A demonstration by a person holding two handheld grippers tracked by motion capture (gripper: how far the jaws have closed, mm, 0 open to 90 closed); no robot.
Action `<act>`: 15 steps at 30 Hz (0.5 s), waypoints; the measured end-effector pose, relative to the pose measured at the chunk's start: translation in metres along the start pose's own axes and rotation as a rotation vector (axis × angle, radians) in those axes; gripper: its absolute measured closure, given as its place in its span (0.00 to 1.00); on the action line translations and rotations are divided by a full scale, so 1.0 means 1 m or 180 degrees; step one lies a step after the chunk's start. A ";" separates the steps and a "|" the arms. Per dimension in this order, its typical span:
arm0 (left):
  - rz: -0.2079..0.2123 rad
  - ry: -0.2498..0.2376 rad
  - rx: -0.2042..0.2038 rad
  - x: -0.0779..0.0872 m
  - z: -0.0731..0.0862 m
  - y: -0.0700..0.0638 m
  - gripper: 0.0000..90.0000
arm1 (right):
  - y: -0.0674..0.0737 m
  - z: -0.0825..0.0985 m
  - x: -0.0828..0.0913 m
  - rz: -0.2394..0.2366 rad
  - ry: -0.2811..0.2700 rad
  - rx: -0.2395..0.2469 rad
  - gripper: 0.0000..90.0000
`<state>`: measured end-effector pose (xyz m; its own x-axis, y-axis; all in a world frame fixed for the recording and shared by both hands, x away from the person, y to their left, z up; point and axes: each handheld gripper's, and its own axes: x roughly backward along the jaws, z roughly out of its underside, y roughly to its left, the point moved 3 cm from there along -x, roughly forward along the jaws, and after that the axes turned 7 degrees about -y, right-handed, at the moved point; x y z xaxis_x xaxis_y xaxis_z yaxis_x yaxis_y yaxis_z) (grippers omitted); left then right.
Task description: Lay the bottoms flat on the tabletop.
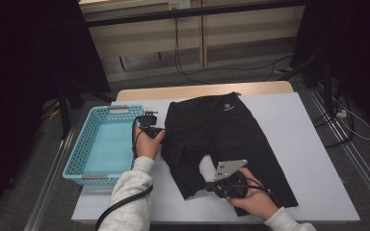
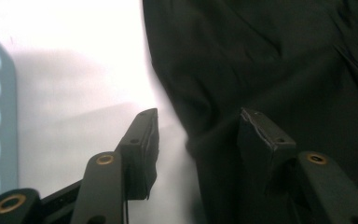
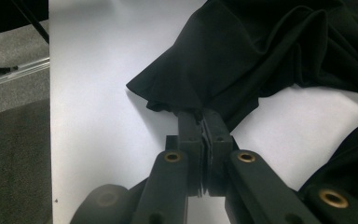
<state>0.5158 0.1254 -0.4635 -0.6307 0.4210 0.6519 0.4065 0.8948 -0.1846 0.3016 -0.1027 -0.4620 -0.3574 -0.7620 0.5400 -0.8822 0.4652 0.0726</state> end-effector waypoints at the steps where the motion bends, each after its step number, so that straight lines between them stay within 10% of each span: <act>1: -0.0018 0.0027 -0.0016 -0.004 -0.001 0.000 0.53 | 0.000 0.000 0.000 0.0004 -0.0005 0.0001 0.98; 7: -0.0106 0.0022 0.0084 -0.022 -0.009 0.004 0.56 | 0.000 0.000 0.001 -0.0014 -0.0011 -0.0009 0.98; 15: 0.0061 0.0137 0.0180 -0.026 -0.011 -0.001 0.93 | -0.001 0.001 0.003 -0.0009 -0.0024 -0.0020 0.98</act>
<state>0.5393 0.1118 -0.4725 -0.5937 0.4325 0.6786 0.3795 0.8941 -0.2379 0.3010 -0.1058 -0.4608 -0.3572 -0.7667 0.5334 -0.8813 0.4658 0.0795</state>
